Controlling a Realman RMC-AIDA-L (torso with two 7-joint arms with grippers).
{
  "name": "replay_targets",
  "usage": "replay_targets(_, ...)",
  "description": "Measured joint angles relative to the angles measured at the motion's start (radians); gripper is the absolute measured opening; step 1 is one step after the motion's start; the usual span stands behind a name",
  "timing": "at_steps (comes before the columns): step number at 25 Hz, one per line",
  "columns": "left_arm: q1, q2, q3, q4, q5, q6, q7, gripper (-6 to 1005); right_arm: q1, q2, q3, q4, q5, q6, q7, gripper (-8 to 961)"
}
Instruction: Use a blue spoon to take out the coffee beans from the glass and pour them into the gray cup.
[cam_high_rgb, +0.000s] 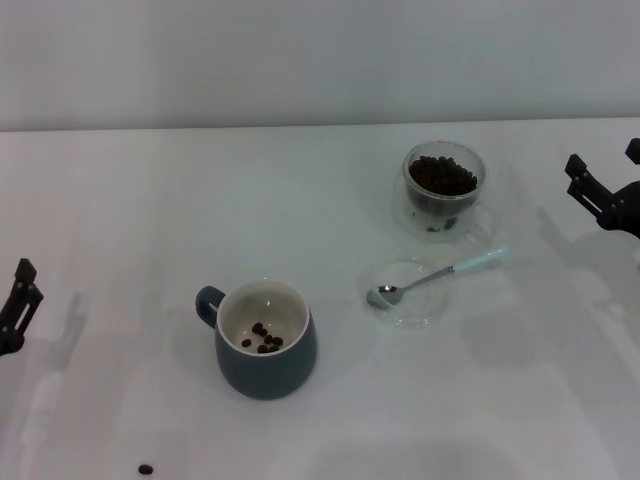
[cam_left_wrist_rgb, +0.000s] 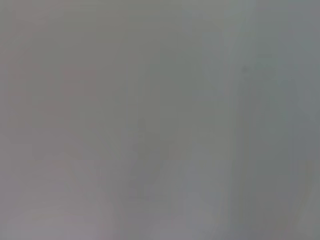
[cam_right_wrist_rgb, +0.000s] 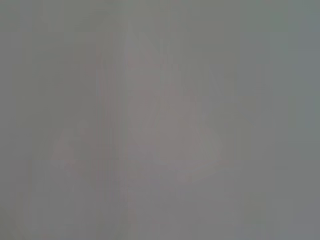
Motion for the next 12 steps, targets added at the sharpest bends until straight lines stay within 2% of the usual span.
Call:
replay_targets(4, 0.001, 0.001, 0.000, 0.000, -0.002, -0.003, -0.060, 817, 0.001, 0.001, -0.002, 0.000, 0.000, -0.001, 0.001, 876)
replay_targets(12, -0.018, 0.003, -0.007, -0.002, -0.015, -0.002, -0.058, 817, -0.007, 0.001, -0.003, 0.000, 0.000, -0.003, 0.001, 876)
